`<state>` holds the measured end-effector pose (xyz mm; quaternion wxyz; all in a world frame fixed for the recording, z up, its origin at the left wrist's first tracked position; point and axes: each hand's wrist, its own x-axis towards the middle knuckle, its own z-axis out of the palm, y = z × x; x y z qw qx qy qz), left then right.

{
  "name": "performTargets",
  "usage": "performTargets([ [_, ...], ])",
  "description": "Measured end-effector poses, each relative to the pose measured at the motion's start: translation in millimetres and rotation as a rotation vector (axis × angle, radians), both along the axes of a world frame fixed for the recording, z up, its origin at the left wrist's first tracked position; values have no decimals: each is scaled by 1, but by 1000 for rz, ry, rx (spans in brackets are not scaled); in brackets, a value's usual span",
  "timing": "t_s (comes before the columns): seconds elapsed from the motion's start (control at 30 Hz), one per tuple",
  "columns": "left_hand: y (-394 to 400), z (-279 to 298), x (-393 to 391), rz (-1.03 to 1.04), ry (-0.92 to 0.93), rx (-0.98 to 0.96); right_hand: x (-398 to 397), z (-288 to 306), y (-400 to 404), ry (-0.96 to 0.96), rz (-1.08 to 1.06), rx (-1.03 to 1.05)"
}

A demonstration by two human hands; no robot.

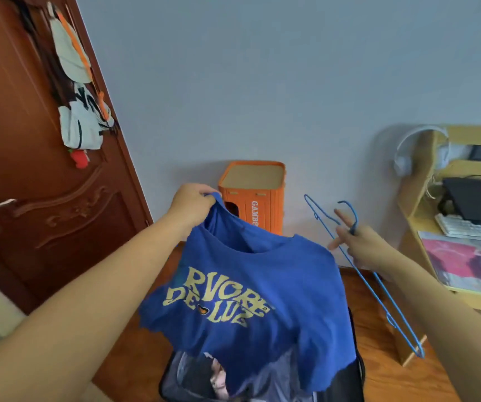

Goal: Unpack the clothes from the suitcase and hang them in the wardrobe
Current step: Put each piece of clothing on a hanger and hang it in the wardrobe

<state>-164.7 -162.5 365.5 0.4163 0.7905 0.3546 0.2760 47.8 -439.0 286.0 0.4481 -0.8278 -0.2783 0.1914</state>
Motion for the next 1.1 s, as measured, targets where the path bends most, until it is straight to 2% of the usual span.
performTargets([
  [0.07, 8, 7, -5, -62, 294, 156, -9, 15, -6, -13, 24, 60],
  [0.1, 9, 8, -7, -66, 370, 203, -16, 25, -8, 27, 39, 130],
  [0.17, 7, 10, -8, -62, 424, 244, -33, 45, -12, 103, 124, 242],
  [0.23, 5, 9, -8, -67, 483, 281, -56, 67, -17, 121, 241, 259],
  [0.33, 4, 10, -10, -88, 538, 287, -85, 84, -15, -74, 295, 145],
  [0.43, -5, 12, -13, -130, 510, 288, -108, 93, 6, -258, 276, 55],
  [0.53, -22, 20, -14, -153, 430, 305, -126, 83, 40, -320, 267, 8],
  [0.63, -45, 27, -14, -181, 373, 352, -145, 61, 72, -328, 370, -78],
  [0.7, -52, 29, -16, -206, 343, 385, -140, 56, 77, -324, 262, 49],
  [0.77, -58, 36, -23, -242, 261, 337, -127, 61, 73, -305, 133, 229],
  [0.8, -62, 40, -26, -271, 213, 326, -122, 64, 70, -301, 162, 254],
  [0.83, -65, 43, -28, -305, 181, 375, -121, 66, 68, -315, 241, 248],
  [0.9, -74, 48, -29, -355, 146, 612, -123, 64, 68, -368, 321, 255],
  [0.93, -78, 50, -28, -393, 118, 728, -121, 64, 68, -356, 293, 309],
  [1.0, -81, 55, -28, -466, 83, 780, -113, 75, 64, -322, 191, 446],
  [1.03, -79, 59, -26, -485, 111, 809, -109, 82, 60, -308, 164, 495],
  [1.1, -76, 68, -23, -495, 205, 1015, -103, 96, 52, -273, 166, 550],
])
